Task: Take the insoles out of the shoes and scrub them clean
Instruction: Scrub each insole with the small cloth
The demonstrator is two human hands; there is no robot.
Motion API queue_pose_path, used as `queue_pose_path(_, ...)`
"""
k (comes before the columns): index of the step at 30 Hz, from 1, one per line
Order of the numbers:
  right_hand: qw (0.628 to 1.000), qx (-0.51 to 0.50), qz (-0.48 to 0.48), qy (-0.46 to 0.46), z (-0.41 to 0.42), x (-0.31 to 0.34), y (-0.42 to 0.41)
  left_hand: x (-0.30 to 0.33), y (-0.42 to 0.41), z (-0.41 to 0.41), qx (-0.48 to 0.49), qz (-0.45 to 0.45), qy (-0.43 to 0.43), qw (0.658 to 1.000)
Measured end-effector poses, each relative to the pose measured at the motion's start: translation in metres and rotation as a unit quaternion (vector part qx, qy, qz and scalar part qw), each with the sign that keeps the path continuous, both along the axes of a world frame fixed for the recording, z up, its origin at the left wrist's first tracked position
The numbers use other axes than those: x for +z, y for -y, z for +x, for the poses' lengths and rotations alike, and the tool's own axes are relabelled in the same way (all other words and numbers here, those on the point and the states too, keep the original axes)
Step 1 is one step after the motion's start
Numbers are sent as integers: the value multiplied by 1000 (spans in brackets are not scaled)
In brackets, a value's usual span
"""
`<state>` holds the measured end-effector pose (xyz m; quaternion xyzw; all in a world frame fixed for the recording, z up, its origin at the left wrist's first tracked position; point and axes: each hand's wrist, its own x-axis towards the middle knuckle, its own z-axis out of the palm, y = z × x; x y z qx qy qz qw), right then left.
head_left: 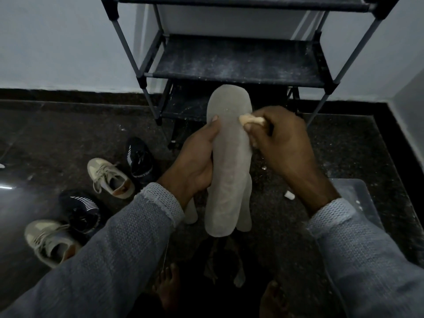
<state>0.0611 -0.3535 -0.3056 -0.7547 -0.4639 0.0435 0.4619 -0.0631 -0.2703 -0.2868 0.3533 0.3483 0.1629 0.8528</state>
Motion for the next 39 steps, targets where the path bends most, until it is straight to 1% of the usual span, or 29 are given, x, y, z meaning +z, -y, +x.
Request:
queue_pose_path(2,999,-20,11,-29,5,-1,4,0,0,1,0,7,-5,1000)
queue_pose_path(3,1000,1,3,-31,3,0,5,1,-1,1,-1,4,-4,1000)
queue_pose_path(6,989,132,-60,-8,-14,5,4,0,-4,0,-5,-15,-3,1000)
queue_pose_path(7,984,161,-73,-5,-17,5,3,-1,-5,0,-5,-19,-6,1000)
queue_pose_path(8,984,163,-74,-3,-18,5,2,-2,-6,-1,-2,-19,-11,1000)
queue_pose_path(9,989,138,-62,0,-17,4,1,-2,-6,-1,1,-20,-12,1000)
queue_pose_path(12,1000,11,1,-1,-7,0,2,0,-4,0,3,-15,-11,1000)
queue_pose_path(14,1000,-1,17,-17,-4,-2,5,0,-3,1,2,-6,-14,1000)
queue_pose_path(15,999,22,8,-22,-5,-1,5,0,-4,1,2,-7,-15,1000)
queue_pose_path(18,987,145,-61,-21,-15,1,4,0,-7,0,6,-19,-21,1000)
queue_pose_path(19,983,170,-66,-23,-19,1,2,0,-8,-1,9,-24,-22,999)
queue_pose_path(20,984,169,-58,-22,-21,0,1,0,-9,-1,11,-29,-21,999)
queue_pose_path(21,989,144,-40,-20,-21,-2,0,1,-8,-1,11,-31,-19,999)
queue_pose_path(24,1000,9,18,3,-14,-5,0,1,-6,0,8,-20,-22,1000)
queue_pose_path(26,999,-27,36,-7,-9,-5,3,1,-5,1,6,-6,-26,1000)
queue_pose_path(28,1000,12,20,-15,-11,-3,4,2,-5,1,2,-10,-21,1000)
queue_pose_path(31,987,148,-55,-9,-23,2,2,2,-7,-1,-3,-19,-24,1000)
queue_pose_path(32,984,166,-65,-4,-25,2,0,1,-7,-1,-1,-19,-27,999)
queue_pose_path(33,986,155,-60,-2,-25,1,-1,0,-7,-1,3,-20,-28,999)
queue_pose_path(34,992,119,-42,-4,-24,-1,-2,0,-7,-1,4,-23,-27,999)
queue_pose_path(37,1000,-22,15,5,-15,-5,1,-1,-4,1,1,-10,-26,1000)
queue_pose_path(38,999,-41,22,8,-13,-6,2,-1,-3,1,5,-3,-29,1000)
queue_pose_path(39,999,-36,22,7,-12,-6,3,-2,-3,2,8,-1,-31,999)
